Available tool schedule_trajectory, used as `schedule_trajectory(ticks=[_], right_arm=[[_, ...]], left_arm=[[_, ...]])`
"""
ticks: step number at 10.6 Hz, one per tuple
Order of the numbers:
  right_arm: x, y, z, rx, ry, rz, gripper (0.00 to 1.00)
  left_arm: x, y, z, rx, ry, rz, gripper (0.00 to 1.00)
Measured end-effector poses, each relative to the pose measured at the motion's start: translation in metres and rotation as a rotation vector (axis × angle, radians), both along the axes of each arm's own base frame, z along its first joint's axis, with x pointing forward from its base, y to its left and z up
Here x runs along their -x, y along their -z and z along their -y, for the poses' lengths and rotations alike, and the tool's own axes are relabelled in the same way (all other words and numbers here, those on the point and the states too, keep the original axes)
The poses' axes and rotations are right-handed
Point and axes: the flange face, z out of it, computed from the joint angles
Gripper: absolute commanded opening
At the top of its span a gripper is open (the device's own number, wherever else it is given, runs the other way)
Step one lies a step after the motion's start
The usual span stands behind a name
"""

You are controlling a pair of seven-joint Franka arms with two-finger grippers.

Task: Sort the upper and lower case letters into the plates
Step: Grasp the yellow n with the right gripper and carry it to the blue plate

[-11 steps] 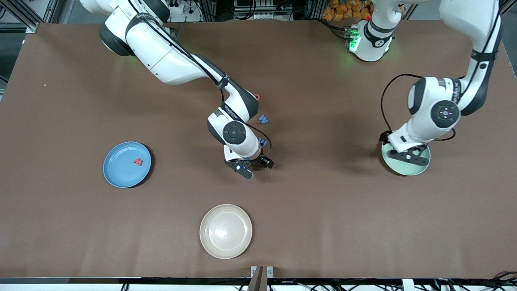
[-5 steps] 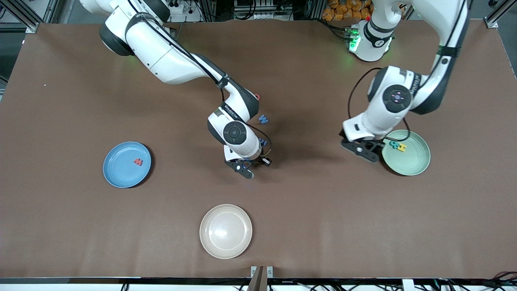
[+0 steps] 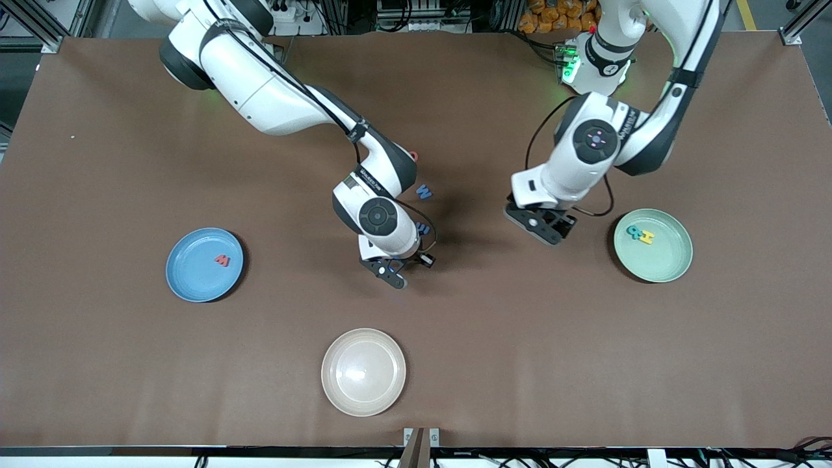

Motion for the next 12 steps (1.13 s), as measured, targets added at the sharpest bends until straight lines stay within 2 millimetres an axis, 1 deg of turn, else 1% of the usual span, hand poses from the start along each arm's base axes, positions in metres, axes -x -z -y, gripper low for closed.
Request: schedule_trajectory(ticks=[2, 3, 4, 5, 6, 7, 8, 9, 10, 11, 12], right_arm=[[-0.015, -0.035, 0.011, 0.010, -0.049, -0.003, 0.00], [-0.025, -0.054, 0.027, 0.028, -0.056, -0.015, 0.00], [-0.037, -0.070, 0.053, 0.045, -0.061, -0.046, 0.00], [-0.055, -0.086, 0.094, 0.048, -0.074, -0.090, 0.00], [-0.076, -0.099, 0.146, 0.047, -0.079, -0.125, 0.00], [-0.097, -0.106, 0.204, 0.039, -0.079, -0.148, 0.00], [-0.112, -0.108, 0.260, 0.033, -0.099, -0.169, 0.00], [-0.120, -0.105, 0.310, 0.037, -0.132, -0.198, 0.00], [-0.124, -0.100, 0.354, 0.044, -0.163, -0.219, 0.00], [-0.126, -0.093, 0.388, 0.050, -0.184, -0.233, 0.00], [-0.125, -0.083, 0.412, 0.059, -0.211, -0.243, 0.00]], left_arm=[[0.016, -0.001, 0.026, 0.008, 0.052, -0.004, 1.00], [0.026, -0.002, 0.041, 0.013, 0.083, -0.006, 1.00], [0.035, -0.002, 0.055, 0.021, 0.112, -0.002, 1.00], [0.043, -0.002, 0.070, 0.036, 0.140, 0.012, 1.00], [0.050, 0.001, 0.085, 0.056, 0.167, 0.031, 1.00], [0.054, 0.005, 0.100, 0.081, 0.201, 0.053, 1.00], [0.057, 0.011, 0.115, 0.105, 0.250, 0.069, 1.00], [0.056, 0.017, 0.130, 0.125, 0.308, 0.080, 1.00], [0.053, 0.022, 0.146, 0.139, 0.372, 0.090, 1.00], [0.050, 0.027, 0.163, 0.151, 0.432, 0.100, 1.00], [0.049, 0.034, 0.181, 0.160, 0.483, 0.104, 1.00]])
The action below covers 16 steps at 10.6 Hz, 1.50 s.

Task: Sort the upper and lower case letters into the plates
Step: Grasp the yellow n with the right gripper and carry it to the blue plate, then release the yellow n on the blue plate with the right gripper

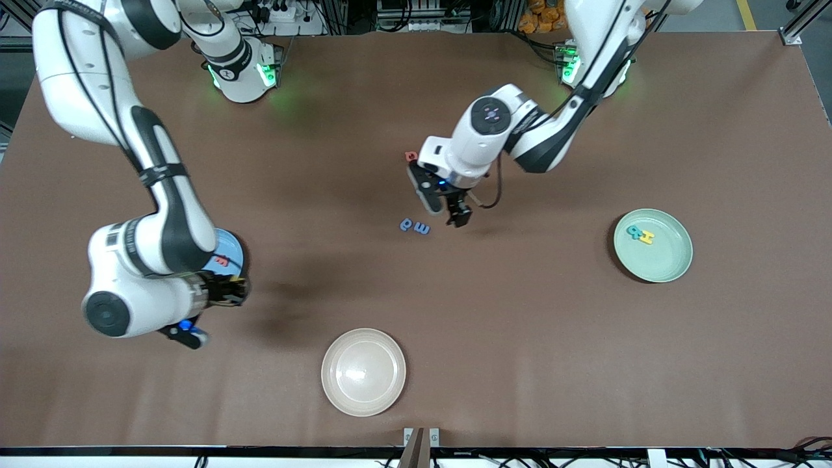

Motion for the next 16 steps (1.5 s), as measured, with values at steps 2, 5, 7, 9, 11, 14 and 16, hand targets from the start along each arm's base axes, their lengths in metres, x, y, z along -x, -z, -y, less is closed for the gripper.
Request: schedule_trajectory(ticks=[2, 5, 7, 9, 11, 14, 16], right_arm=[[0.008, 0.028, 0.038, 0.020, -0.069, -0.025, 0.00], [0.019, 0.058, 0.052, 0.072, -0.131, -0.033, 0.09], [0.025, 0.064, 0.054, 0.071, -0.131, -0.040, 1.00], [0.025, 0.064, 0.054, 0.057, -0.119, -0.041, 1.00], [0.024, 0.055, 0.054, 0.051, -0.113, -0.030, 1.00], [0.023, 0.028, 0.020, 0.006, -0.073, 0.003, 1.00], [0.025, 0.016, -0.026, -0.038, -0.020, 0.013, 1.00]], left_arm=[[-0.003, 0.026, 0.025, -0.011, 0.151, 0.025, 0.96], [-0.023, 0.060, 0.022, -0.027, 0.318, 0.063, 0.89], [-0.025, 0.066, 0.021, -0.034, 0.372, 0.071, 0.81], [-0.020, 0.067, 0.026, -0.035, 0.412, 0.077, 0.72], [-0.014, 0.073, 0.031, -0.042, 0.461, 0.083, 0.68], [-0.009, 0.079, 0.035, -0.060, 0.497, 0.096, 0.65], [-0.007, 0.082, 0.038, -0.055, 0.500, 0.102, 0.65]])
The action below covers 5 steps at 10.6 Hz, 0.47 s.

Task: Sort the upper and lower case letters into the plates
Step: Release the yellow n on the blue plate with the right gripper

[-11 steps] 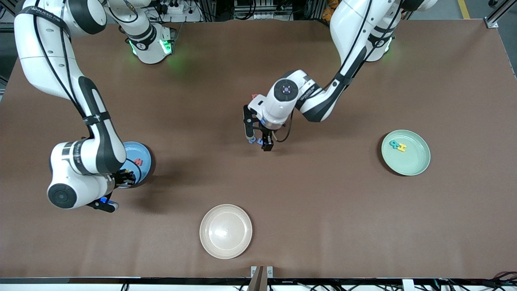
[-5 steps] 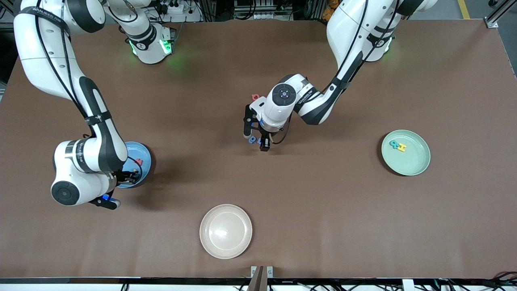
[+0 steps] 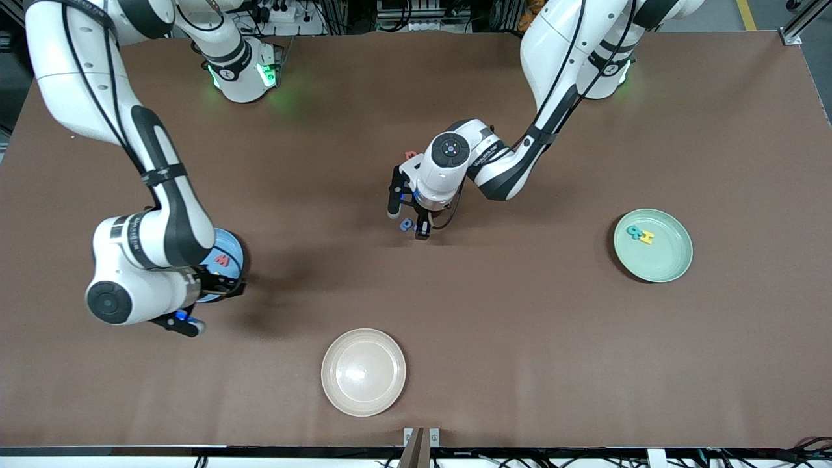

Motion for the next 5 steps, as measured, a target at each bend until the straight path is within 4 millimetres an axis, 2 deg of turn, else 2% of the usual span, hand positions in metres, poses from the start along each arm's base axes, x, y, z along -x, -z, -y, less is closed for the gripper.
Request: schedule_trajectory(ticks=[2, 5], right_arm=[[-0.001, -0.006, -0.036, -0.034, 0.076, 0.031, 1.00], [-0.002, -0.011, -0.063, -0.086, 0.131, 0.062, 1.00]], left_arm=[[0.000, 0.001, 0.000, 0.001, -0.001, 0.001, 0.65], [-0.001, 0.004, 0.000, 0.000, -0.001, -0.001, 0.65]])
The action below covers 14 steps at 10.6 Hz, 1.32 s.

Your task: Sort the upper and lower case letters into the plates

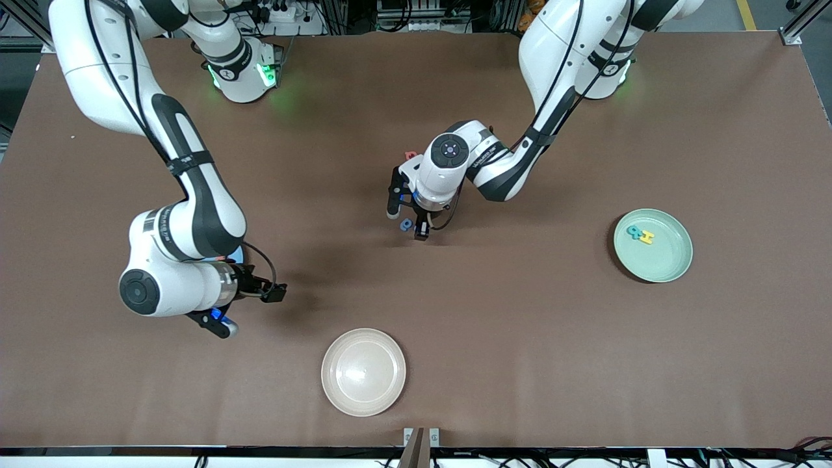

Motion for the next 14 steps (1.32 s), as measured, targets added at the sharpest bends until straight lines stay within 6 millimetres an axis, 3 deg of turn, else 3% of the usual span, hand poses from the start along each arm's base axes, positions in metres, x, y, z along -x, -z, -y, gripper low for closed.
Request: schedule_trajectory(ticks=[4, 14], right_arm=[[0.004, 0.000, -0.021, 0.009, 0.013, -0.001, 1.00], [0.003, -0.001, -0.024, 0.009, 0.035, 0.010, 1.00]], left_arm=[[-0.001, 0.000, 0.000, 0.005, -0.002, 0.005, 0.64], [-0.001, 0.002, 0.001, 0.009, -0.002, 0.007, 0.62]])
